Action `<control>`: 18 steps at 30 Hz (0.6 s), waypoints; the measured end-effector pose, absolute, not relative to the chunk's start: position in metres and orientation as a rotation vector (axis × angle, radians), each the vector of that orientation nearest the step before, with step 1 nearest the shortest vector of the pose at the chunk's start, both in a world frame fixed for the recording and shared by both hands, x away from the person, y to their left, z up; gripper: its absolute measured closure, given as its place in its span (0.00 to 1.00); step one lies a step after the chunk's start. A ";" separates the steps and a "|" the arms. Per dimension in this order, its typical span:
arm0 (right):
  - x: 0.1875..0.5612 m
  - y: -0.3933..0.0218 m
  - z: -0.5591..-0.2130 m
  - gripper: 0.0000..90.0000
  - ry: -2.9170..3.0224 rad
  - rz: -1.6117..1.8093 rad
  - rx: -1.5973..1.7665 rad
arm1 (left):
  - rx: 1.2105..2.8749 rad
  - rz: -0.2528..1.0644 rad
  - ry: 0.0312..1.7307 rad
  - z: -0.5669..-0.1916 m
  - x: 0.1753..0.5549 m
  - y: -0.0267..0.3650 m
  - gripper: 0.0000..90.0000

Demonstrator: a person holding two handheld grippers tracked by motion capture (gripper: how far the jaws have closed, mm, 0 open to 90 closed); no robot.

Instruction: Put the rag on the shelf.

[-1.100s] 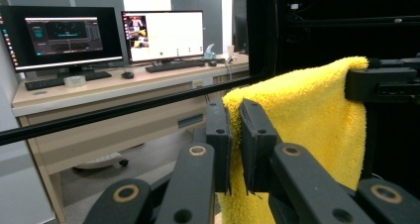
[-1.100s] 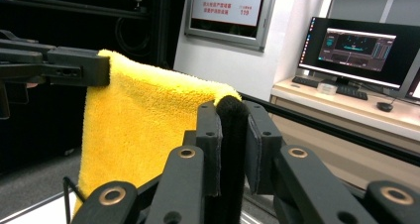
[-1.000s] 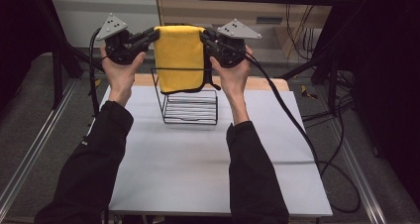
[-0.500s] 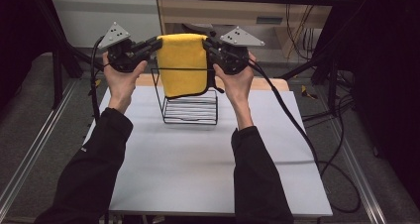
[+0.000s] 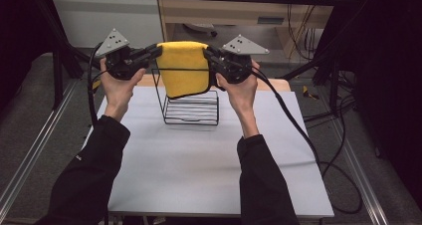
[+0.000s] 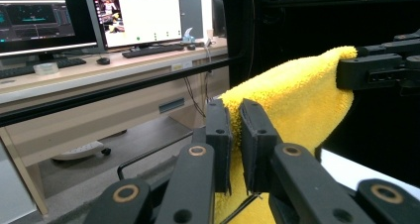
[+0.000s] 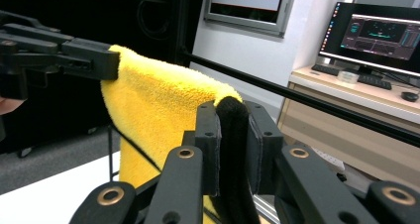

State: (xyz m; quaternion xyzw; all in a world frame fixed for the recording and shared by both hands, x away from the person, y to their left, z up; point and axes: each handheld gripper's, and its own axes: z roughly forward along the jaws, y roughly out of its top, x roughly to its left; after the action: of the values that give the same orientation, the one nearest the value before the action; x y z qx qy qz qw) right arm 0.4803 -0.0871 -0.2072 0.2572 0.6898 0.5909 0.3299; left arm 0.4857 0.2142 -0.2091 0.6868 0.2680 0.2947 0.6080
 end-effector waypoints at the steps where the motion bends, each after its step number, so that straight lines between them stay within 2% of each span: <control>1: 0.479 -0.088 -0.208 0.87 1.806 1.545 0.668 | 1.587 0.682 0.615 -0.209 0.485 0.214 0.92; 8: 0.474 -0.091 -0.207 0.87 1.785 1.549 0.651 | 1.585 0.693 0.598 -0.201 0.482 0.211 0.92; 18: 0.461 -0.090 -0.211 0.87 1.824 1.547 0.639 | 1.625 0.646 0.598 -0.210 0.468 0.217 0.92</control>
State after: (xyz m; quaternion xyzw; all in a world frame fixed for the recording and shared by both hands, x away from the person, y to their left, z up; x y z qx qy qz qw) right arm 0.4605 -0.0899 -0.2109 0.2438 0.6965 0.5905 0.3269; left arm 0.4676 0.2168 -0.2095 0.7015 0.2583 0.2792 0.6026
